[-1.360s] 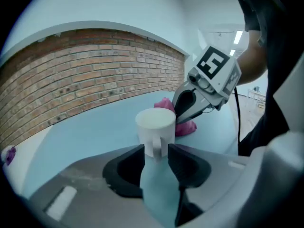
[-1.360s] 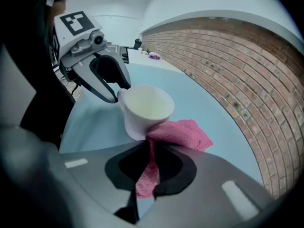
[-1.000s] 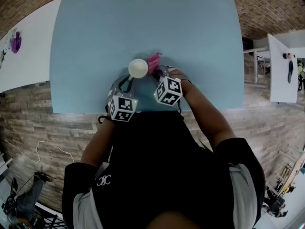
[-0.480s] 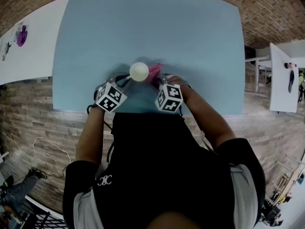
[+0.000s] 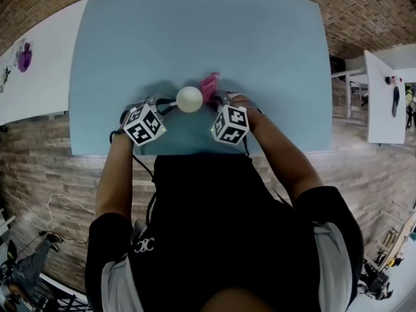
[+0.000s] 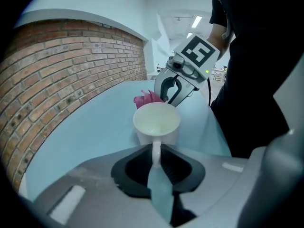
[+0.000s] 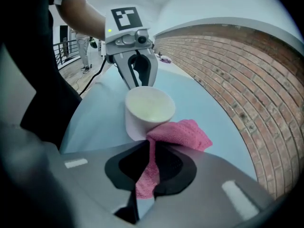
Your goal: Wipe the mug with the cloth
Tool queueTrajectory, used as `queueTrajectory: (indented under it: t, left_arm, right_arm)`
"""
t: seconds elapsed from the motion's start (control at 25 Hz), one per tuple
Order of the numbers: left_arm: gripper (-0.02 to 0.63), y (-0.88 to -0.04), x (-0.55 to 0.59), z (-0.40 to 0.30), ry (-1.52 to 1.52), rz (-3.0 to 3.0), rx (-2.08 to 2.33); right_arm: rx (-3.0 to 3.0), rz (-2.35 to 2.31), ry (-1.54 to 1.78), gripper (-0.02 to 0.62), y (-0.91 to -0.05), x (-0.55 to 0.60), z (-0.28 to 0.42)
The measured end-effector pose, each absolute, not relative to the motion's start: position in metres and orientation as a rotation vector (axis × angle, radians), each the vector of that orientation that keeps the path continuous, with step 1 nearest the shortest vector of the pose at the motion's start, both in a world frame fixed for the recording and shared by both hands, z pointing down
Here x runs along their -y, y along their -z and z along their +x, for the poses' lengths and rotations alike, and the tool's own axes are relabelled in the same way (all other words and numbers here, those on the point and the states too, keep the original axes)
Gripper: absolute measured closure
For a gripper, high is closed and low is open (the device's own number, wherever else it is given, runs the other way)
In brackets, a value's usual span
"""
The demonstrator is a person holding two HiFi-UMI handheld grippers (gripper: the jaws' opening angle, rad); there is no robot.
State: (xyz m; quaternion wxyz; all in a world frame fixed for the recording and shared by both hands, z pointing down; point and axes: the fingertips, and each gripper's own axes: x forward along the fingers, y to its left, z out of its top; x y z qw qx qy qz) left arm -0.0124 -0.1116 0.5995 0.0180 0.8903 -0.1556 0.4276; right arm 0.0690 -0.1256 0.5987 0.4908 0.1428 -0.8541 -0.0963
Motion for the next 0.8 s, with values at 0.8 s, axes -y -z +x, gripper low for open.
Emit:
queueTrajectory:
  t: [0.8]
  left_arm:
    - [0.554, -0.602, 0.101, -0.002, -1.54, 2.796, 0.006]
  right_arm:
    - [2.172, 0.421, -0.048, 0.558, -0.588, 0.121, 0.074]
